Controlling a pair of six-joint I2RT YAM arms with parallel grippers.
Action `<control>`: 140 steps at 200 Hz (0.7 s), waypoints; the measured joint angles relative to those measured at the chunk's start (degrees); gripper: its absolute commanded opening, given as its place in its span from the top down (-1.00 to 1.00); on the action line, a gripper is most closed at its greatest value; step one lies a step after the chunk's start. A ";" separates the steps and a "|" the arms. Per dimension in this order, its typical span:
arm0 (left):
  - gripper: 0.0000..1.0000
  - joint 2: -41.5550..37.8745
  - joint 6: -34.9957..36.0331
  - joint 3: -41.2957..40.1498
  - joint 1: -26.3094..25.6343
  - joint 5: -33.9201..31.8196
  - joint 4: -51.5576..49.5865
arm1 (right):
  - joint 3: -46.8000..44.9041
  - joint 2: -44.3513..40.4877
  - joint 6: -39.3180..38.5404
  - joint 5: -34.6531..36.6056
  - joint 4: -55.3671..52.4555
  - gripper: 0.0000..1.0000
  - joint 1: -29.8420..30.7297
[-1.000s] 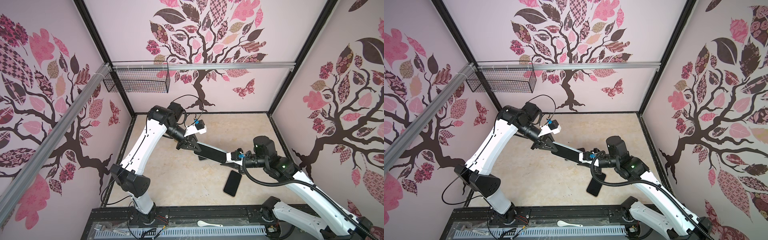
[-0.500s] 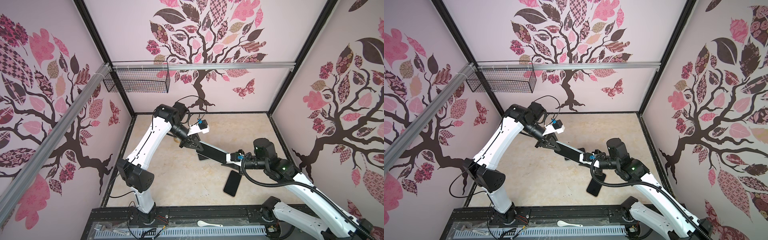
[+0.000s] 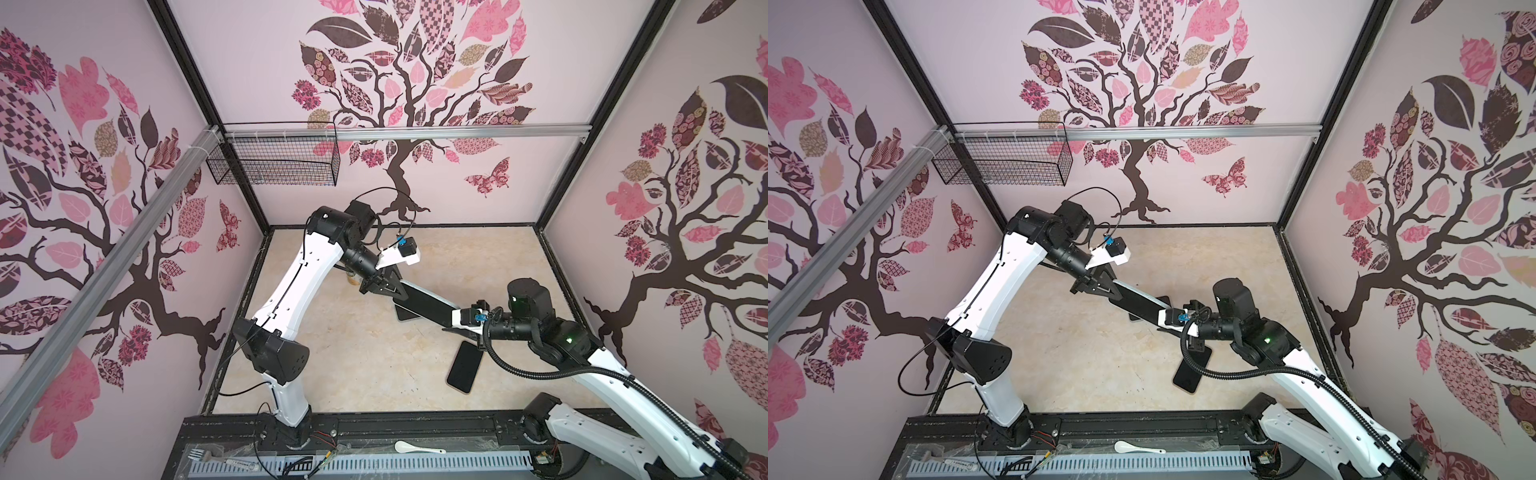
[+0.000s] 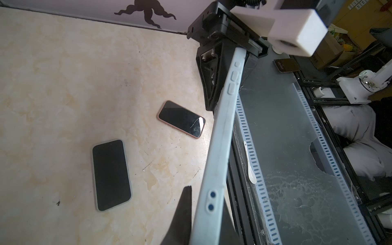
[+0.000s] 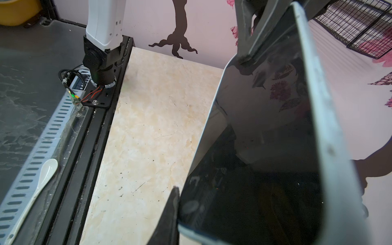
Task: Take the phone out of the phone case
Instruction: Remove the phone case from the phone.
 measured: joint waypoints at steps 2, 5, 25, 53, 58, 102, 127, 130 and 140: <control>1.00 0.02 -0.07 0.04 0.00 -0.07 0.00 | 0.00 0.02 -0.11 0.20 -0.02 1.00 0.11; 1.00 0.07 -0.09 0.07 0.00 -0.11 0.00 | 0.00 0.07 -0.26 0.63 -0.04 1.00 0.26; 1.00 0.28 -0.24 0.15 0.00 -0.46 0.00 | 0.02 0.11 -1.38 2.67 -0.39 1.00 1.14; 1.00 0.52 -0.24 0.15 0.00 -0.48 0.00 | 0.02 0.11 -2.49 4.15 -0.76 1.00 1.81; 1.00 0.55 -0.24 0.15 -0.02 -0.48 0.00 | 0.02 0.11 -2.69 4.22 -0.81 1.00 1.84; 1.00 1.40 -0.50 0.28 -0.09 -0.09 -0.02 | 0.02 0.11 -4.66 5.09 -1.70 1.00 2.89; 1.00 1.64 -0.63 0.28 -0.11 0.17 -0.02 | 0.02 0.07 -5.35 5.81 -1.73 1.00 2.93; 1.00 1.66 -0.63 0.28 -0.13 0.20 -0.02 | 0.02 0.07 -5.38 5.86 -1.73 1.00 2.93; 1.00 1.66 -0.63 0.28 -0.15 0.20 -0.02 | 0.02 0.07 -5.40 5.88 -1.73 1.00 2.93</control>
